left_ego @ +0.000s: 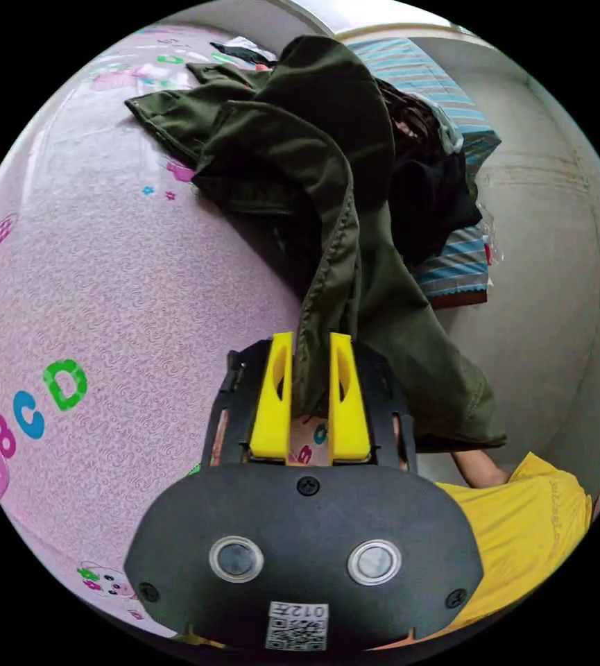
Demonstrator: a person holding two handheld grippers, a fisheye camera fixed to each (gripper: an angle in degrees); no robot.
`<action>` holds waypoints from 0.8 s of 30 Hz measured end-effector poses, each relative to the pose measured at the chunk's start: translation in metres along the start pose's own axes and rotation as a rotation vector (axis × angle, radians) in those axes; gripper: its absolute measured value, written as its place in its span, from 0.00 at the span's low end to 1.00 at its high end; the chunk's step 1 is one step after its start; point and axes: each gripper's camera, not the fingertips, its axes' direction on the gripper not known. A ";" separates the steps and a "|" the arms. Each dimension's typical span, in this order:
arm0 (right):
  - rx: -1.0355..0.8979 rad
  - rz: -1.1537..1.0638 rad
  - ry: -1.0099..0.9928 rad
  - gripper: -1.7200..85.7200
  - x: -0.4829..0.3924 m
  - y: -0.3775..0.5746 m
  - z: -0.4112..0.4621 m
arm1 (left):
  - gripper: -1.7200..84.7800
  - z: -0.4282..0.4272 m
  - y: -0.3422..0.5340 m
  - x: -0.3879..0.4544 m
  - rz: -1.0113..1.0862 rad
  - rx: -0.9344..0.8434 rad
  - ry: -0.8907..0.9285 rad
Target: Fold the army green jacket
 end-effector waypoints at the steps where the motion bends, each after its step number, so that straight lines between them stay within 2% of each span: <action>1: -0.009 0.008 0.047 0.04 -0.005 -0.002 0.012 | 0.05 0.004 -0.002 0.001 0.019 -0.042 0.015; 3: -0.009 0.001 0.170 0.05 -0.018 -0.003 0.031 | 0.04 0.000 0.001 0.002 0.056 -0.057 0.063; 6: 0.013 -0.064 0.544 0.06 -0.054 -0.001 0.077 | 0.02 -0.028 0.024 -0.006 0.082 -0.013 0.190; 10: 0.059 -0.398 0.913 0.07 -0.133 0.016 0.184 | 0.02 -0.070 0.071 -0.009 0.133 0.049 0.280; 13: -0.021 -0.566 0.926 0.10 -0.169 0.035 0.274 | 0.02 -0.084 0.094 -0.001 0.174 0.067 0.340; 17: -0.139 -0.670 0.926 0.14 -0.182 0.079 0.379 | 0.02 -0.086 0.112 0.022 0.246 0.036 0.360; 19: -0.164 -0.789 1.144 0.16 -0.179 0.117 0.440 | 0.02 -0.085 0.119 0.034 0.289 0.012 0.349; 20: -0.167 -0.814 1.207 0.16 -0.176 0.125 0.453 | 0.02 -0.083 0.124 0.041 0.314 -0.002 0.342; 22: -0.167 -0.894 1.456 0.16 -0.161 0.150 0.490 | 0.02 -0.080 0.133 0.048 0.341 -0.015 0.334; 24: -0.129 -0.950 1.591 0.15 -0.153 0.164 0.506 | 0.02 -0.075 0.144 0.051 0.366 -0.023 0.319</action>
